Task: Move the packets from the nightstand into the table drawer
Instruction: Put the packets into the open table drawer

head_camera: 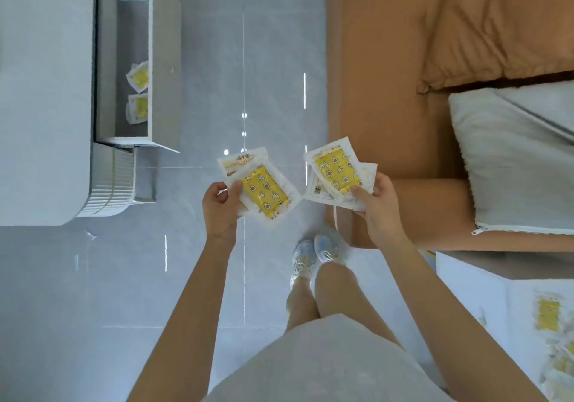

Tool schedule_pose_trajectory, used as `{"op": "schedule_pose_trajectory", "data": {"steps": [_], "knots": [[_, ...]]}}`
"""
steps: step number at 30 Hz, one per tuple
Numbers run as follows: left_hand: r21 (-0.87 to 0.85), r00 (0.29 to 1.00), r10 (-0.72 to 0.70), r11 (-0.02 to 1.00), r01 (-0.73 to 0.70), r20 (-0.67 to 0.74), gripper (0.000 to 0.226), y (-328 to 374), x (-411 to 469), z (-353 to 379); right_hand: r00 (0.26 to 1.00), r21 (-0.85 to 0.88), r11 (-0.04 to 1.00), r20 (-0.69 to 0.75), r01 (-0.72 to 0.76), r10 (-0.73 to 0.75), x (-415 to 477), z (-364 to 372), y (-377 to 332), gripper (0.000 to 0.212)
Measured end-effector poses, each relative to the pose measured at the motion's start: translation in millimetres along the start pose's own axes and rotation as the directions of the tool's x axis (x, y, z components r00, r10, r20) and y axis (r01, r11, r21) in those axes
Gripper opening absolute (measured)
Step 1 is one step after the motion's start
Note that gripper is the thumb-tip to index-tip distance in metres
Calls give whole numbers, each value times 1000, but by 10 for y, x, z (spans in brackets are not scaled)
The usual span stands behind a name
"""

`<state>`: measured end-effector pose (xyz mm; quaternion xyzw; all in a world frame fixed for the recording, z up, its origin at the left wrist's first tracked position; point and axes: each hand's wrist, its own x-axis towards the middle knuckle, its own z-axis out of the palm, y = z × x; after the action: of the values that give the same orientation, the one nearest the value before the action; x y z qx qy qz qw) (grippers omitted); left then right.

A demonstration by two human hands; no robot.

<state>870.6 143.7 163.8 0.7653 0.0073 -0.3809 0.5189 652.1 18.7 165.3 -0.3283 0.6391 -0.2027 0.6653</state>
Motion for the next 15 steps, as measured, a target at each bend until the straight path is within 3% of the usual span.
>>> {"op": "schedule_pose_trajectory", "data": {"steps": [11,15], "knots": [[-256,963,-193,956,141,-189,14,365,701,-120,991,-95,995,131,18,-5,702,922,-696,34],[-311,942,-208,943,121,-264,13,690,1105,-118,983,-141,990,185,17,9,1037,1333,-1034,34]]}}
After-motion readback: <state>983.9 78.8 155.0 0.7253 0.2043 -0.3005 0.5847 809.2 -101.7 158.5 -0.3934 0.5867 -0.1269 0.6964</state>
